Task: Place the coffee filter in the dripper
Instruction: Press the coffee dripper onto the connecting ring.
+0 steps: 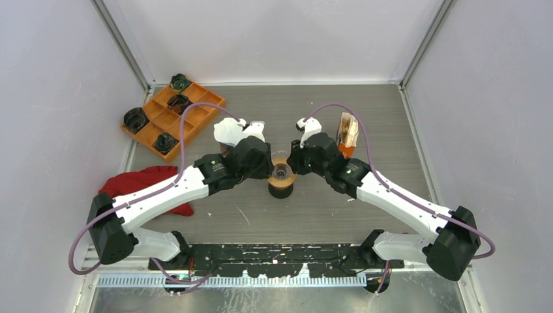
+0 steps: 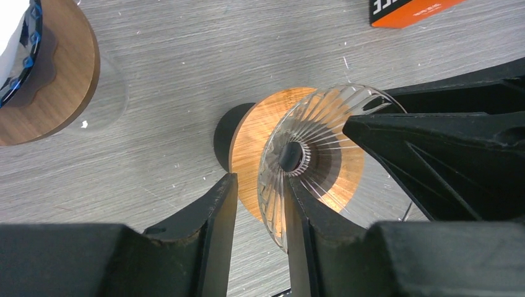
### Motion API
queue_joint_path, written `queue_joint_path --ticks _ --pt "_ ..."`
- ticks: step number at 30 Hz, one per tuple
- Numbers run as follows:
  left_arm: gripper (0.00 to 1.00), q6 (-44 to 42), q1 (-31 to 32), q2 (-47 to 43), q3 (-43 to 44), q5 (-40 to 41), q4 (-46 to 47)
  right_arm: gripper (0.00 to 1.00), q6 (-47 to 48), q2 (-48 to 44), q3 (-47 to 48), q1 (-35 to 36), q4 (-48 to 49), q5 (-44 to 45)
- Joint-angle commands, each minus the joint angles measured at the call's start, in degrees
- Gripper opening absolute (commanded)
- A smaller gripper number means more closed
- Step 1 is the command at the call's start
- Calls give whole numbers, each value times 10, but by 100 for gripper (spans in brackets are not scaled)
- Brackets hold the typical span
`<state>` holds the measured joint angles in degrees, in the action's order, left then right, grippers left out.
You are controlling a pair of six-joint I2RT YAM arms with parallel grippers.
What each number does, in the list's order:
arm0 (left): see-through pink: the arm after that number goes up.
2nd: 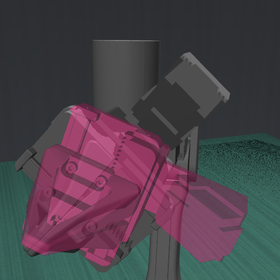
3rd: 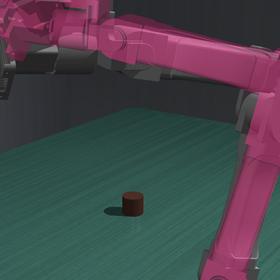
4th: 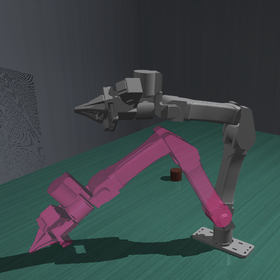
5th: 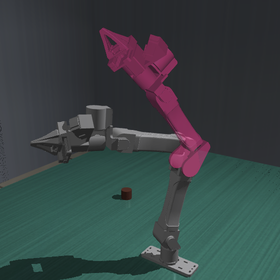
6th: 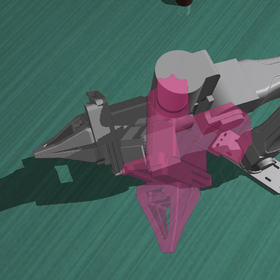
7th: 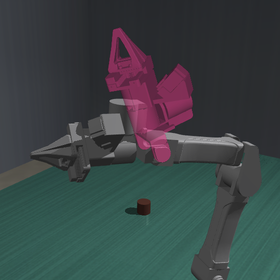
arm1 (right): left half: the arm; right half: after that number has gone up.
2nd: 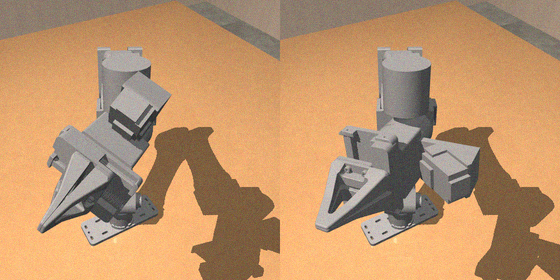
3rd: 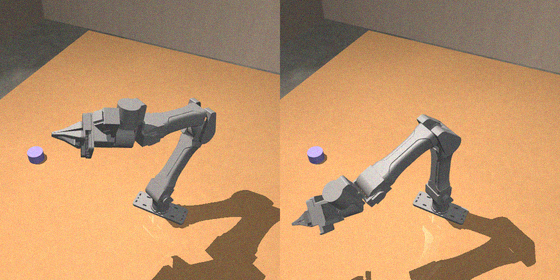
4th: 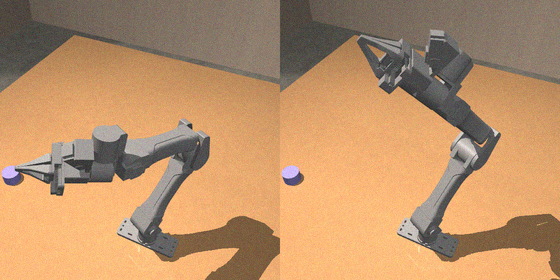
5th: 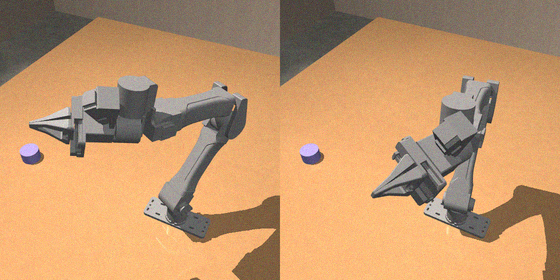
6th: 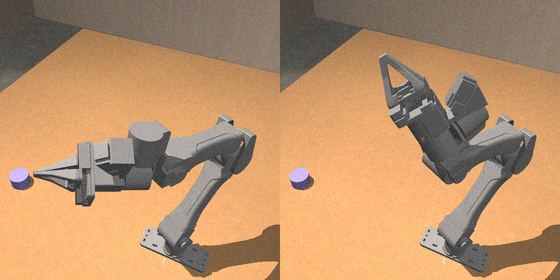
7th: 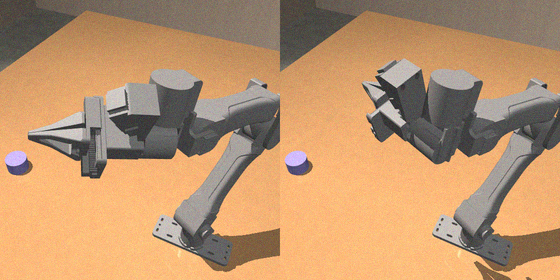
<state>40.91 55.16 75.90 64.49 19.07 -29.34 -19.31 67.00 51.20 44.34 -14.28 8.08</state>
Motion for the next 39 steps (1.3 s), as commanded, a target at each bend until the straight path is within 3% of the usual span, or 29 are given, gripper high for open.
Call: queue_joint_path --ticks 1,16,29,39 --pt "37 -12 -3 -19 15 17 -74 33 36 18 46 -1 -128 20" --pt "62 -36 -21 -45 58 11 -71 56 56 34 149 -5 -158 33" --pt "75 -50 -27 -60 79 -3 -64 62 72 26 185 -14 -171 38" --pt "82 -98 -61 -128 59 12 -79 69 97 22 209 -75 -194 130"
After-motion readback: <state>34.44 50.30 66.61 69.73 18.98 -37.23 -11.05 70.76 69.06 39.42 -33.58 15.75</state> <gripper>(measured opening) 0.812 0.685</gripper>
